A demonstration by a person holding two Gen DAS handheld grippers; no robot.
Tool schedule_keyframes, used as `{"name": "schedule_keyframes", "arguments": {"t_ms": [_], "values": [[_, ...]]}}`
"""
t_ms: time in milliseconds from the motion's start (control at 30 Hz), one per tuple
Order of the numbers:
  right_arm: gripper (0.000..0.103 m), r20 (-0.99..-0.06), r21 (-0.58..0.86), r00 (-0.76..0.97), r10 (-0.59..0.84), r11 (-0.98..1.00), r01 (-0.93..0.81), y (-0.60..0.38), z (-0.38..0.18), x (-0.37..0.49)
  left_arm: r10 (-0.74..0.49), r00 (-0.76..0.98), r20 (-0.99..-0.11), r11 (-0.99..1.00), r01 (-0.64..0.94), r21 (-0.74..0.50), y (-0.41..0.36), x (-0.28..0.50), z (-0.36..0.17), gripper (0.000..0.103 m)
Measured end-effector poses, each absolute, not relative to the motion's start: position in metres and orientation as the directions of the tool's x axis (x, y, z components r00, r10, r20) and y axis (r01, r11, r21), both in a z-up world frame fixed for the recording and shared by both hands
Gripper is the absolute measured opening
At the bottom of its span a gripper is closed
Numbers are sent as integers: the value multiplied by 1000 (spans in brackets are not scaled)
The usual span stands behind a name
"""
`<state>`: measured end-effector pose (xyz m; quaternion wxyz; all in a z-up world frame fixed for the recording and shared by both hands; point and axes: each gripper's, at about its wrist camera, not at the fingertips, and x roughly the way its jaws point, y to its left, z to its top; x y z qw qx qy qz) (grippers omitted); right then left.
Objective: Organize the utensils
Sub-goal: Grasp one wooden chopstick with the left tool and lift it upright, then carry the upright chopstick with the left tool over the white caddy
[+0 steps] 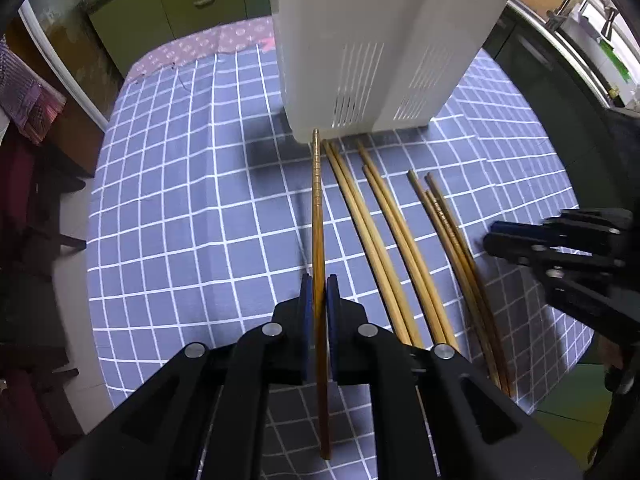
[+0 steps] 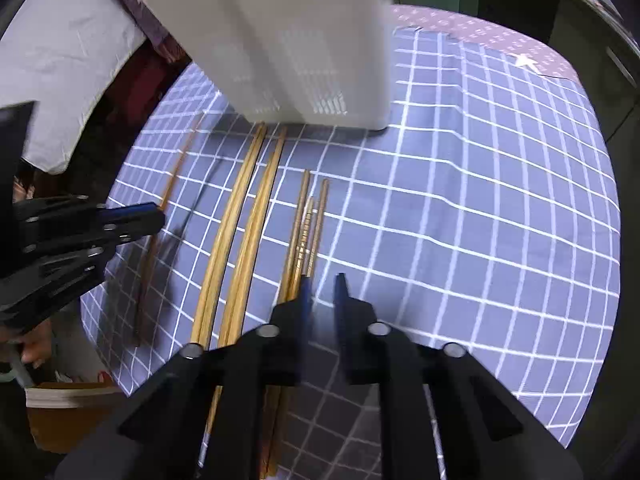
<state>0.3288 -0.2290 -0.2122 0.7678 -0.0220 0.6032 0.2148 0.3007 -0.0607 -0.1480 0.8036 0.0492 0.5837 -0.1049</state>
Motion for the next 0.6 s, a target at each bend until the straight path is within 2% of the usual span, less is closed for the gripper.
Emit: {"name": "schedule_keyframes", "arguments": {"t_ms": [600], "values": [[11,-979,106,127,160,931,-350,-186,-231,337,-167,349,-922,960,271,-71,-57,278,-131,7]]}}
